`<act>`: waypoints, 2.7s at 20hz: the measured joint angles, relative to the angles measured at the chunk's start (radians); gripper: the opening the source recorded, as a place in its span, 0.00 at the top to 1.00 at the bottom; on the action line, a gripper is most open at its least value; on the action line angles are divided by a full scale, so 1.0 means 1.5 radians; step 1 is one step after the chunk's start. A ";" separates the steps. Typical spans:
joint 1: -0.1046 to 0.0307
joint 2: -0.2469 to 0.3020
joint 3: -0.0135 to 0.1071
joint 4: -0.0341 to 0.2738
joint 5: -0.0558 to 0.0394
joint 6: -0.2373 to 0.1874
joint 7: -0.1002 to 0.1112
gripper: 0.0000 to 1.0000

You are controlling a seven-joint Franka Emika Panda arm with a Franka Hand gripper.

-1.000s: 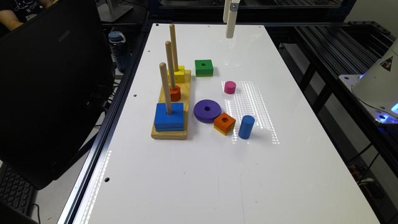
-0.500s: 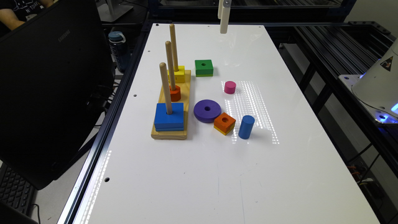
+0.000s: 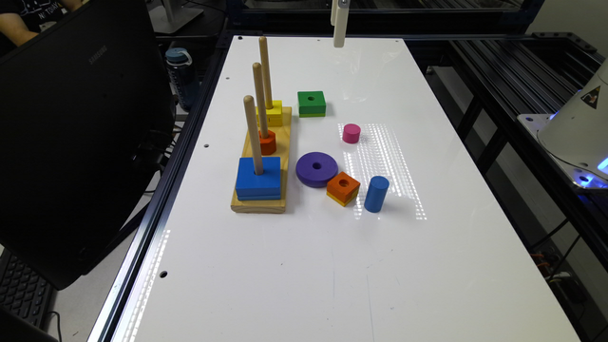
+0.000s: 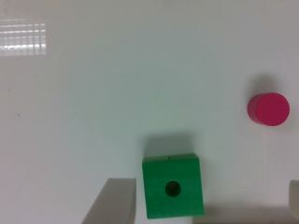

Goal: Pick up green block.

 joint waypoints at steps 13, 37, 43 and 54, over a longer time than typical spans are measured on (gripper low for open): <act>-0.006 0.035 0.000 0.001 -0.0069 0.029 -0.002 0.00; -0.009 0.068 0.000 0.003 -0.0135 0.055 -0.002 0.00; -0.009 0.068 0.000 0.006 -0.0135 0.055 -0.002 0.00; -0.009 0.099 0.002 0.041 -0.0150 0.055 -0.002 0.00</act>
